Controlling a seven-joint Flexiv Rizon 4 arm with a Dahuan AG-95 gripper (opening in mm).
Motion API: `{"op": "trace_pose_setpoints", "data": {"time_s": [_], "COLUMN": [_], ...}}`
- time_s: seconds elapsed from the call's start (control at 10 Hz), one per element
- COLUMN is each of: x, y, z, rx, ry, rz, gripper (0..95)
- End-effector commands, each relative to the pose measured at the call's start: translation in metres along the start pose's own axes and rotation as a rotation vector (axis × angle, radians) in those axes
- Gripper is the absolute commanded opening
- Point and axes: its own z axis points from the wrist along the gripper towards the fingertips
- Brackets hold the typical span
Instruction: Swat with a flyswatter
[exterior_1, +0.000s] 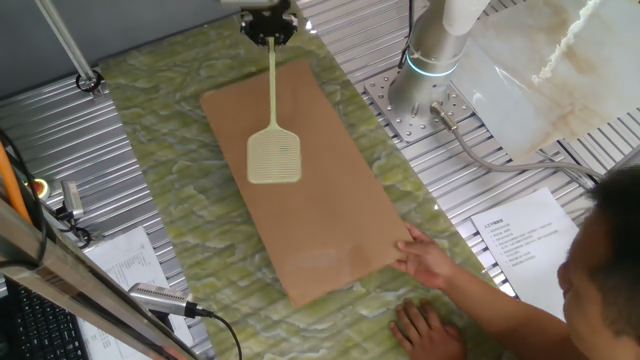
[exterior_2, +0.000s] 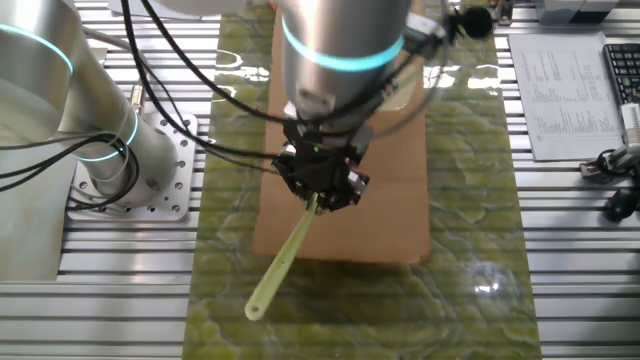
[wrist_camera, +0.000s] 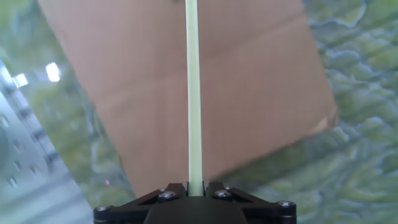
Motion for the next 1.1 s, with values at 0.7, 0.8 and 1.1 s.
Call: {"op": "trace_pose_setpoints", "data": {"time_s": [0.7,0.8,1.1], "x": [-0.03,-0.033,-0.034], "y": [0.024,0.025,0.024], "z": [-0.027,-0.026,-0.024], "rx": [-0.038,-0.041,-0.049], "ry": [-0.09,-0.089,-0.088], "rz": [0.304,0.371,0.456], "gripper": [0.0,0.0,0.0]}}
